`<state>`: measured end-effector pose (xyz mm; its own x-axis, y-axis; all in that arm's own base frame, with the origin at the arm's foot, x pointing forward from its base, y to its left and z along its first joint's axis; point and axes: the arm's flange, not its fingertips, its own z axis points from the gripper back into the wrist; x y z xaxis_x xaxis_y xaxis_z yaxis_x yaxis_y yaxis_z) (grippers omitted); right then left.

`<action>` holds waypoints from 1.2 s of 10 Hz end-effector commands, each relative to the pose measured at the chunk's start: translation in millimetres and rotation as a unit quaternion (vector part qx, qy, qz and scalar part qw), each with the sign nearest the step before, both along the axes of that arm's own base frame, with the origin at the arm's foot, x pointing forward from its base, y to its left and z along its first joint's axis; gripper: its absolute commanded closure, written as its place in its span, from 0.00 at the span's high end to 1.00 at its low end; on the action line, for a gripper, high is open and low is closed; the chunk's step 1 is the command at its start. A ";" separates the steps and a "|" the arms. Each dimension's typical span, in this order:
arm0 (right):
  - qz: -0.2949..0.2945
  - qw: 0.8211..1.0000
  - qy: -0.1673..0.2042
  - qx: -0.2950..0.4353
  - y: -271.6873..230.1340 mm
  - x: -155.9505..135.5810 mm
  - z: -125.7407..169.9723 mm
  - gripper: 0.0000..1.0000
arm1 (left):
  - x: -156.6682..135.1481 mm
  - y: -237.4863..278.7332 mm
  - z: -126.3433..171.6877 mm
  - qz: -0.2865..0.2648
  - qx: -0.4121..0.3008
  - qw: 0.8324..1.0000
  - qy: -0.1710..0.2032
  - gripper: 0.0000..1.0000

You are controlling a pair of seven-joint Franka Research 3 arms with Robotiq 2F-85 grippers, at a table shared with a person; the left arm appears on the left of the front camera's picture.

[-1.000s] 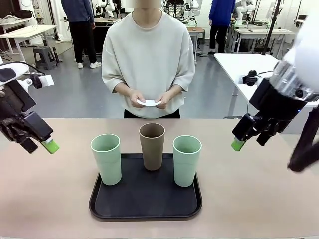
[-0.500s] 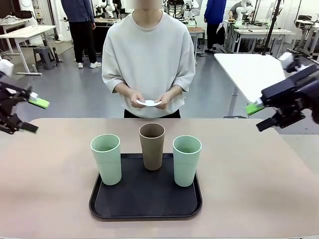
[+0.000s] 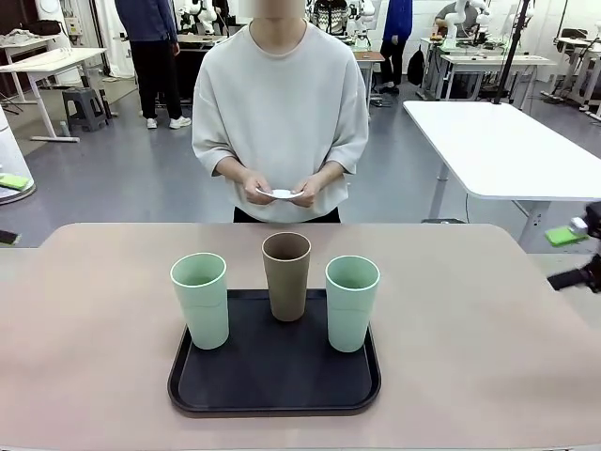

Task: Place coasters on the table and set cups on them.
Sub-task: Pick up one Reusable plastic cup and place it on a coaster set by the human.

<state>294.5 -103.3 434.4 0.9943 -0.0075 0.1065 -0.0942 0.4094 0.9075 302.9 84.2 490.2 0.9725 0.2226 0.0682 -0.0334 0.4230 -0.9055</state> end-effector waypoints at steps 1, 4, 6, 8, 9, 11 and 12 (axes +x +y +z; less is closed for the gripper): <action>0.002 1.000 -0.001 0.025 -1.5 -38.0 -28.7 1.00 | -4.4 34.9 8.7 -0.054 -0.015 0.998 0.019 1.00; -0.019 0.999 0.007 0.027 -30.5 -51.0 -30.7 1.00 | -18.3 76.5 11.9 -0.076 -0.024 0.996 0.028 1.00; -0.025 0.999 0.004 0.023 -39.4 -58.9 -27.2 1.00 | -27.5 97.8 13.2 -0.071 -0.009 0.997 0.039 1.00; 0.000 1.000 -0.011 0.025 -29.7 -58.5 -20.9 1.00 | -29.6 94.2 12.8 -0.080 -0.003 0.996 0.037 1.00; -0.035 0.999 0.012 0.030 -54.3 -42.8 -19.1 1.00 | -27.9 90.4 14.6 -0.062 -0.016 0.997 0.045 1.00; -0.035 0.999 0.012 0.030 -54.3 -42.8 -19.1 1.00 | -27.9 90.4 14.6 -0.062 -0.016 0.997 0.045 1.00; -0.035 0.999 0.012 0.030 -54.3 -42.8 -19.1 1.00 | -27.9 90.4 14.6 -0.062 -0.016 0.997 0.045 1.00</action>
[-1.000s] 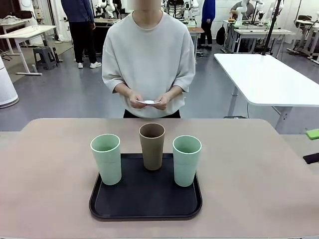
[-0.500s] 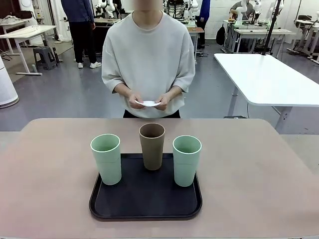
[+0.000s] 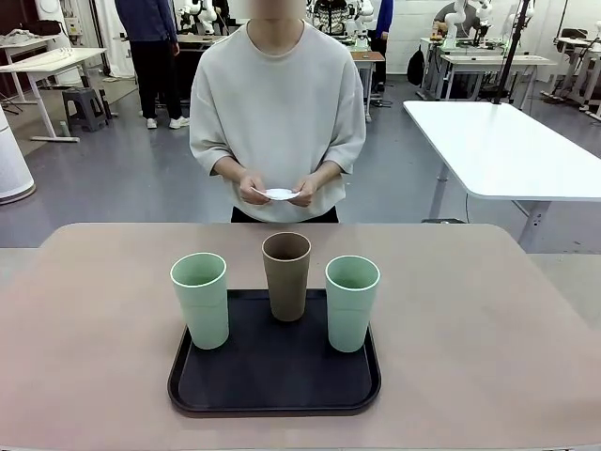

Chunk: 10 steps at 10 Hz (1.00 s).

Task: Place coasters on the table and set cups on them.
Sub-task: Pick up one Reusable plastic cup and place it on a coaster set by the human.

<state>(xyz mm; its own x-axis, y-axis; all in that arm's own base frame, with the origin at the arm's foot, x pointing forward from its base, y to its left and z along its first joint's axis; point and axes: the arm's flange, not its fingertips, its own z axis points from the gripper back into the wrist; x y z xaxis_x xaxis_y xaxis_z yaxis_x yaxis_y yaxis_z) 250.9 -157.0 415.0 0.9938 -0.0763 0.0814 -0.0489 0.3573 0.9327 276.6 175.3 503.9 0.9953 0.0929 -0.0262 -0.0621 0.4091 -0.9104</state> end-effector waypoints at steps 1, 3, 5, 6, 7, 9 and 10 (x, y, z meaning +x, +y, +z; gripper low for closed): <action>-0.004 1.000 0.001 -0.001 -0.7 0.8 0.3 1.00 | -1.6 -0.7 0.9 0.004 -0.004 1.000 -0.001 1.00; -0.004 1.000 0.001 -0.001 -0.7 0.8 0.3 1.00 | -1.6 -0.7 0.9 0.004 -0.004 1.000 -0.001 1.00; -0.004 1.000 0.001 -0.001 -0.7 0.8 0.3 1.00 | -1.6 -0.7 0.9 0.004 -0.004 1.000 -0.001 1.00; -0.004 1.000 0.001 -0.001 -0.7 0.8 0.3 1.00 | -1.6 -0.7 0.9 0.004 -0.004 1.000 -0.001 1.00; -0.004 1.000 0.001 -0.001 -0.7 0.8 0.3 1.00 | -1.6 -0.7 0.9 0.004 -0.004 1.000 -0.001 1.00; -0.004 1.000 0.001 -0.001 -0.7 0.8 0.3 1.00 | -1.6 -0.7 0.9 0.004 -0.004 1.000 -0.001 1.00; -0.004 1.000 0.001 -0.001 -0.7 0.8 0.3 1.00 | -1.6 -0.7 0.9 0.004 -0.004 1.000 -0.001 1.00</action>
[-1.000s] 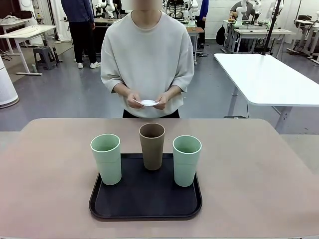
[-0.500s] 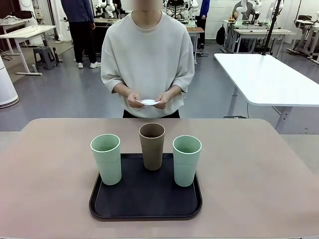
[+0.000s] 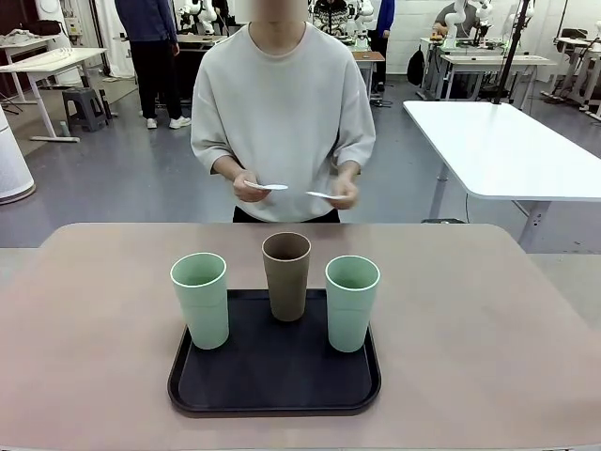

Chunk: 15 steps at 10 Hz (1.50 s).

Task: Place coasters on the table and set cups on them.
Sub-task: Pick up one Reusable plastic cup and place it on a coaster set by the human.

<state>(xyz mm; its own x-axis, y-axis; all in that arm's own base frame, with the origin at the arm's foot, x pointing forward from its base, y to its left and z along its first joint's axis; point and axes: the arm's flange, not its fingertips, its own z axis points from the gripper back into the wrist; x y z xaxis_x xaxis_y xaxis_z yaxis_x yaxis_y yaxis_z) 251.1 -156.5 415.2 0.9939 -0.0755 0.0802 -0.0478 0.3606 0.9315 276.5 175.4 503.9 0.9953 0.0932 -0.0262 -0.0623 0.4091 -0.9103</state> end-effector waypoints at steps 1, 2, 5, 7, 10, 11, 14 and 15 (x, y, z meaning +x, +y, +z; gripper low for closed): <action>-0.004 1.000 0.000 0.001 -1.1 0.6 0.1 1.00 | -1.5 -0.7 0.9 0.004 -0.004 1.000 -0.001 1.00; -0.004 1.000 0.000 0.001 -1.1 0.6 0.1 1.00 | -1.5 -0.7 0.9 0.004 -0.004 1.000 -0.001 1.00; -0.004 1.000 0.000 0.001 -1.1 0.6 0.1 1.00 | -1.5 -0.7 0.9 0.004 -0.004 1.000 -0.001 1.00; -0.004 1.000 0.000 0.001 -1.1 0.6 0.1 1.00 | -1.5 -0.7 0.9 0.004 -0.004 1.000 -0.001 1.00; -0.004 1.000 0.000 0.001 -1.1 0.6 0.1 1.00 | -1.5 -0.7 0.9 0.004 -0.004 1.000 -0.001 1.00; -0.004 1.000 0.000 0.001 -1.1 0.6 0.1 1.00 | -1.5 -0.7 0.9 0.004 -0.004 1.000 -0.001 1.00; -0.004 1.000 0.000 0.001 -1.1 0.6 0.1 1.00 | -1.5 -0.7 0.9 0.004 -0.004 1.000 -0.001 1.00; -0.004 1.000 0.000 0.001 -1.1 0.6 0.1 1.00 | -1.5 -0.7 0.9 0.004 -0.004 1.000 -0.001 1.00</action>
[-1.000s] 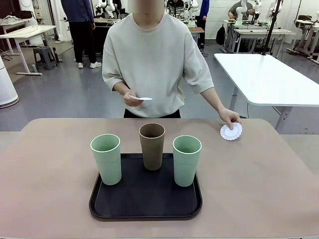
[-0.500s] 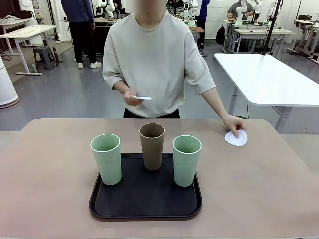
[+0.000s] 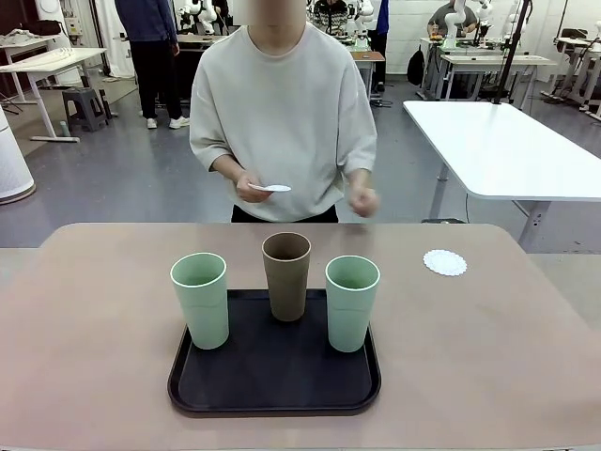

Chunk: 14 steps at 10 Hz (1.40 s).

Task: Place coasters on the table and set cups on them.
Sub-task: Pick up one Reusable plastic cup and place it on a coaster set by the human.

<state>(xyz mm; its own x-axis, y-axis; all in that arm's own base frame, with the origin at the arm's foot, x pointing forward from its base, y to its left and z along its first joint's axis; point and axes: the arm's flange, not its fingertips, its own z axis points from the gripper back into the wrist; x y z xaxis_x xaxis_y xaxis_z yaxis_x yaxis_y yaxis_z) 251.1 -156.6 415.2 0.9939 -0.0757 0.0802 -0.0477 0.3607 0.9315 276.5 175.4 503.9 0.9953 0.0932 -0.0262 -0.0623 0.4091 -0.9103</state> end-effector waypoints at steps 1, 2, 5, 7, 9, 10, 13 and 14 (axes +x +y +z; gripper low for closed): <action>-0.004 1.000 0.000 0.001 -1.1 0.6 0.1 1.00 | -1.5 -0.7 0.9 0.004 -0.004 1.000 -0.001 1.00; -0.004 1.000 0.000 0.001 -1.1 0.6 0.1 1.00 | -1.5 -0.7 0.9 0.004 -0.004 1.000 -0.001 1.00; -0.004 1.000 0.000 0.001 -1.1 0.6 0.1 1.00 | -1.5 -0.7 0.9 0.004 -0.004 1.000 -0.001 1.00; -0.004 1.000 0.000 0.001 -1.1 0.6 0.1 1.00 | -1.5 -0.7 0.9 0.004 -0.004 1.000 -0.001 1.00; 0.099 0.995 -0.008 -0.017 9.3 2.7 0.3 1.00 | -1.5 -0.7 0.9 0.004 -0.004 1.000 -0.001 1.00; 0.115 0.992 -0.039 -0.046 23.9 13.1 5.5 1.00 | -1.5 -0.7 0.9 0.004 -0.004 1.000 -0.001 1.00; 0.197 0.956 -0.173 -0.128 96.5 53.4 47.5 1.00 | -1.5 -0.7 0.9 0.004 -0.004 1.000 -0.001 1.00; 0.221 0.940 -0.219 -0.143 125.9 57.1 55.4 1.00 | -1.5 -0.7 0.9 0.004 -0.004 1.000 -0.001 1.00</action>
